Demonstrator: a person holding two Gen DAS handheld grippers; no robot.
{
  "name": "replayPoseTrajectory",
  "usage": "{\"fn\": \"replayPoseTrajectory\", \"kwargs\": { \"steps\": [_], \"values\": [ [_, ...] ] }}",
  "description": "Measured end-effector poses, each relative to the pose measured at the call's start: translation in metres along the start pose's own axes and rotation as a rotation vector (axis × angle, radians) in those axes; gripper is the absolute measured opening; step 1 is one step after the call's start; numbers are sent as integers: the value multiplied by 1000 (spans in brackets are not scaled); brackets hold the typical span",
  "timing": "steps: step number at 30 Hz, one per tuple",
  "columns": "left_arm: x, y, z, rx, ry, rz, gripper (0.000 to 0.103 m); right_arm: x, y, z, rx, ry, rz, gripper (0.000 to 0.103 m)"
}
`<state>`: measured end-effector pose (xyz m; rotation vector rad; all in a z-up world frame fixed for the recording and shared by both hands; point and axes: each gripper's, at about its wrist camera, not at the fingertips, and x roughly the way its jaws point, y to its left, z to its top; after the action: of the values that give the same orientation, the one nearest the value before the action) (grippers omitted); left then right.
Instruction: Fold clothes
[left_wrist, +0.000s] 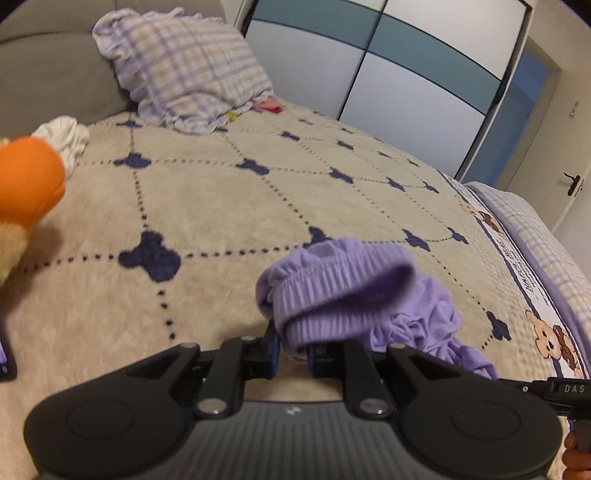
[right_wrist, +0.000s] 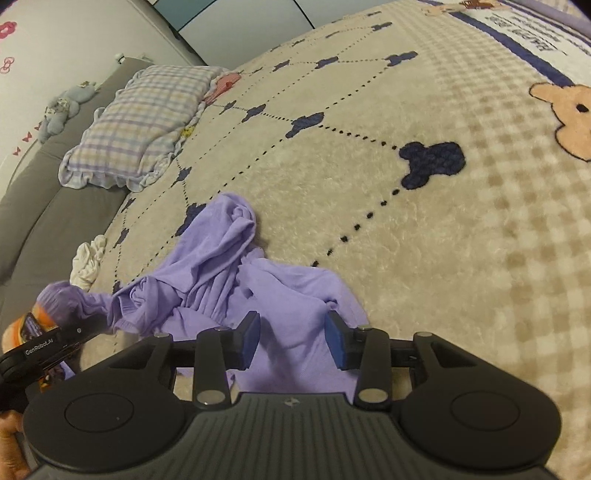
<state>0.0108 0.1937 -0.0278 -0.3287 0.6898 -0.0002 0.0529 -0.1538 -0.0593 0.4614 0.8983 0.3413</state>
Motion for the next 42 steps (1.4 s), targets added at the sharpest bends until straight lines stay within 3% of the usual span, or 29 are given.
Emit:
{"fn": "replayPoseTrajectory", "kwargs": {
  "steps": [1, 3, 4, 5, 14, 18, 23, 26, 29, 33, 34, 36, 37, 38, 40, 42],
  "values": [
    [1, 1, -1, 1, 9, 2, 19, 1, 2, -1, -8, -6, -3, 42],
    [3, 1, -2, 4, 21, 0, 25, 2, 8, -1, -40, -14, -26, 32],
    [2, 1, -2, 5, 23, -2, 31, 2, 11, -1, -57, -18, -38, 14],
    [1, 0, -2, 4, 22, -4, 34, 1, 11, -1, -57, -28, -47, 12],
    [3, -18, -5, 26, 58, -87, 68, -45, -15, 14, 21, -186, -201, 9],
    [12, -32, -12, 47, 122, -137, 69, -68, -36, 23, 20, -242, -295, 9],
    [19, -47, -18, 85, 137, -138, 70, -89, -62, 27, 5, -287, -415, 4],
    [23, -53, -19, 90, 133, -141, 70, -96, -79, 26, 37, -282, -424, 5],
    [28, -60, -20, 96, 128, -137, 70, -97, -86, 23, 66, -256, -377, 9],
    [36, -69, -22, 120, 111, -127, 67, -93, -78, 18, 45, -213, -309, 18],
    [35, -69, -23, 120, 110, -128, 60, -91, -74, 18, 37, -207, -294, 26],
    [32, -68, -23, 117, 108, -134, 48, -87, -66, 16, 19, -197, -259, 30],
    [30, -68, -23, 116, 107, -138, 34, -85, -62, 16, 8, -193, -239, 32],
    [29, -68, -23, 114, 106, -141, 27, -83, -58, 15, -4, -188, -219, 36],
    [26, -67, -24, 111, 104, -147, 16, -76, -48, 13, -32, -166, -195, 40],
    [22, -66, -24, 108, 102, -154, 13, -67, -37, 11, -67, -135, -182, 42]
  ]
}}
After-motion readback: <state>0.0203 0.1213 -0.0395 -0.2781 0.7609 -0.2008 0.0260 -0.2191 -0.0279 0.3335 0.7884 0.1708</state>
